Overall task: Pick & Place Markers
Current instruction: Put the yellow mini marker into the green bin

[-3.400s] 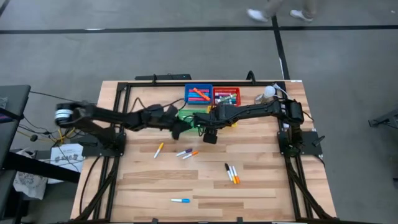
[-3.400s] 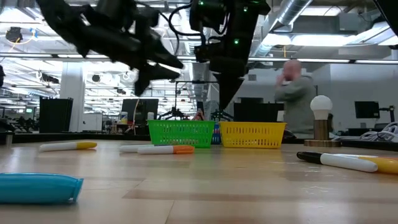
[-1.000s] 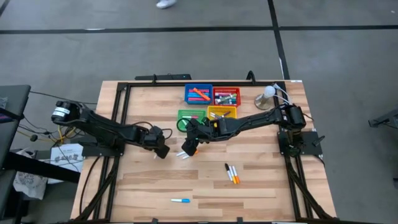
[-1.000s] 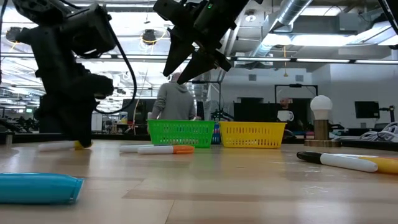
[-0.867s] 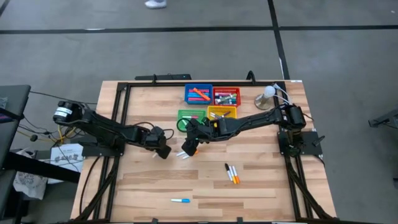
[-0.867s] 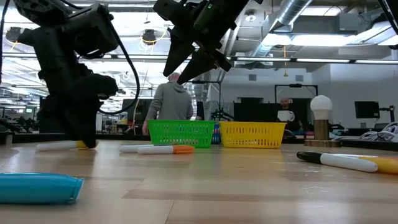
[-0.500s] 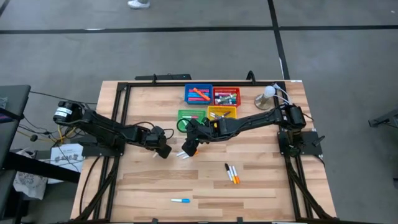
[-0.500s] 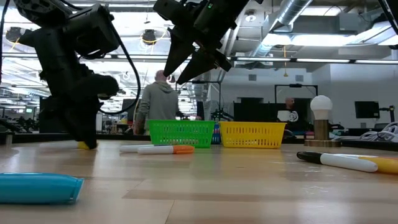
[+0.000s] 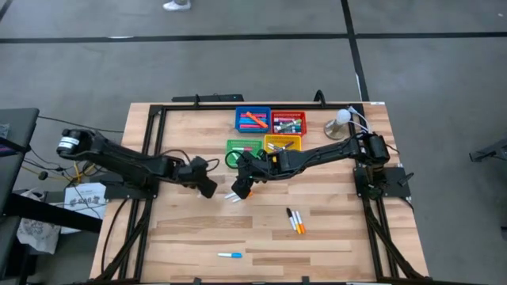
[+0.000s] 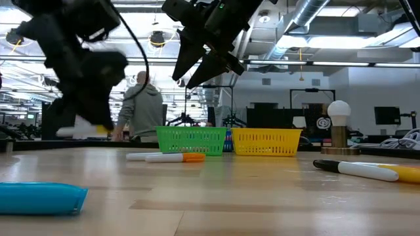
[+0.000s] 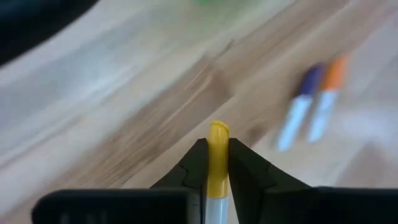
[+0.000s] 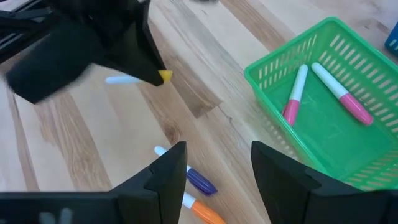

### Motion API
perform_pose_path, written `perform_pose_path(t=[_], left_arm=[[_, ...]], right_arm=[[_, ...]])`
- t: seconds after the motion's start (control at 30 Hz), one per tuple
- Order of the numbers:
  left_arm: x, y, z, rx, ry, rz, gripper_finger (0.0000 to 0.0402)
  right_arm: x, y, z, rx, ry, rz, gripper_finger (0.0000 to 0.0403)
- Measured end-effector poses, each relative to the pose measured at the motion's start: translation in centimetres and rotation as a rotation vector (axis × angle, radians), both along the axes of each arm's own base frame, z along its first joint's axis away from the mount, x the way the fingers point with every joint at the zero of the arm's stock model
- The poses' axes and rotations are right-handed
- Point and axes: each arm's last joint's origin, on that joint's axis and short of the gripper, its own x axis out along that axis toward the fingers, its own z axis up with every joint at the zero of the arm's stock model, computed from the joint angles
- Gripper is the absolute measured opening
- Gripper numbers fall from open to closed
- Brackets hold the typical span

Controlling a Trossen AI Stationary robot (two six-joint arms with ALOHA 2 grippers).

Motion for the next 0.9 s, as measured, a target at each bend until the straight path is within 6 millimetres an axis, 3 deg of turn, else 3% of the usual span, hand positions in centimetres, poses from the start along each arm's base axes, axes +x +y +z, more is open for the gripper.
perform_pose_path(t=[0.47,0.63,0.9], left_arm=[[-1.8,0.6,7.9,0.065,-0.572,0.001,0.0043],[-1.8,0.5,9.4,0.057,-0.714,-0.004,0.0045],[-1.2,0.2,10.6,0.071,-0.839,-0.030,0.0045]], right_arm=[[0.8,-0.3,0.6,0.082,-0.118,-0.065,0.0160],[1.4,0.8,1.4,0.104,-0.196,0.114,0.0161],[1.6,1.0,1.6,0.040,-0.211,0.212,0.0152]])
